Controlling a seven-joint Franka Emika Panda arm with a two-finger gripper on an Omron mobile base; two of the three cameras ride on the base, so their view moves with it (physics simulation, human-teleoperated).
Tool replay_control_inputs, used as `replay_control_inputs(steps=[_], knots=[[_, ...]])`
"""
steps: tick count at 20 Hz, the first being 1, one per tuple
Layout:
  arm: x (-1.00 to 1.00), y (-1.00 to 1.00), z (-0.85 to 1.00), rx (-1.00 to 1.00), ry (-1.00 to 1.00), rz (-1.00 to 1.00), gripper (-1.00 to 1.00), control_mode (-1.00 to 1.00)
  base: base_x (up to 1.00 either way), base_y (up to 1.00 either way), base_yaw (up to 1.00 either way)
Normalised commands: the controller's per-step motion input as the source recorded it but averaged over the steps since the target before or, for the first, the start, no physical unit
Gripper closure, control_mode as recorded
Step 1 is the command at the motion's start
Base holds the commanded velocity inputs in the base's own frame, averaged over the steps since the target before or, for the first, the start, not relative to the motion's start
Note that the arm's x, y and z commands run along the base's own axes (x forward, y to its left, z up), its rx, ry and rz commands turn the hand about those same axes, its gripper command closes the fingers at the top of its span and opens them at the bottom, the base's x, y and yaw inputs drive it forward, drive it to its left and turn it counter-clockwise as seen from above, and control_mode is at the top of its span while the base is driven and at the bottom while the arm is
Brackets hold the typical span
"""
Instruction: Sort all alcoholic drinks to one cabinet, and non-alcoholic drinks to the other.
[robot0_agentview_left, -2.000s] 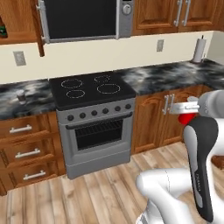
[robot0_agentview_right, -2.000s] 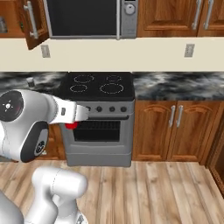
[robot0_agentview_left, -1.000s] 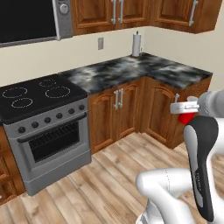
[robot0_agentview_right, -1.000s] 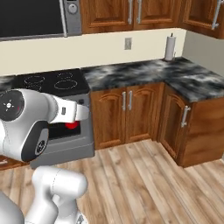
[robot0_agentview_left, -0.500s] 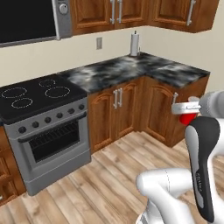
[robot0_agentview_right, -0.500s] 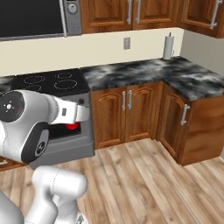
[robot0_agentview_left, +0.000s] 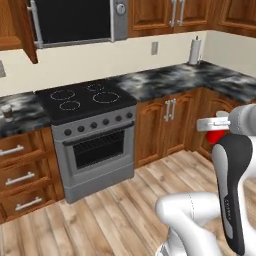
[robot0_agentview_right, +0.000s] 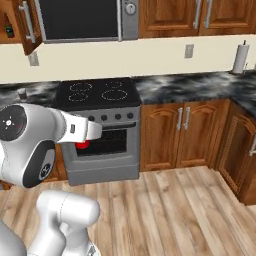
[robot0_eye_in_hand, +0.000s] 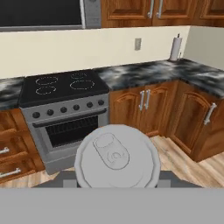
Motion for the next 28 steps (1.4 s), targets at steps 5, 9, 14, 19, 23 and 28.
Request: replay_control_inputs(steps=[5, 9, 14, 19, 23, 28], knots=[[0.00, 0.00, 0.00, 0.00, 0.00, 0.00, 1.00, 1.00, 0.00, 0.49, 0.33], [0.00, 0.00, 0.00, 0.00, 0.00, 0.00, 1.00, 1.00, -0.01, 0.50, 0.35], [0.00, 0.00, 0.00, 0.00, 0.00, 0.00, 1.00, 1.00, -0.05, 0.50, 0.35], [0.00, 0.00, 0.00, 0.00, 0.00, 0.00, 1.00, 1.00, 0.05, 0.59, 0.24], [0.00, 0.00, 0.00, 0.00, 0.00, 0.00, 1.00, 1.00, 0.11, 0.70, 0.22], [0.00, 0.00, 0.00, 0.00, 0.00, 0.00, 1.00, 1.00, 0.22, 0.72, 0.19]])
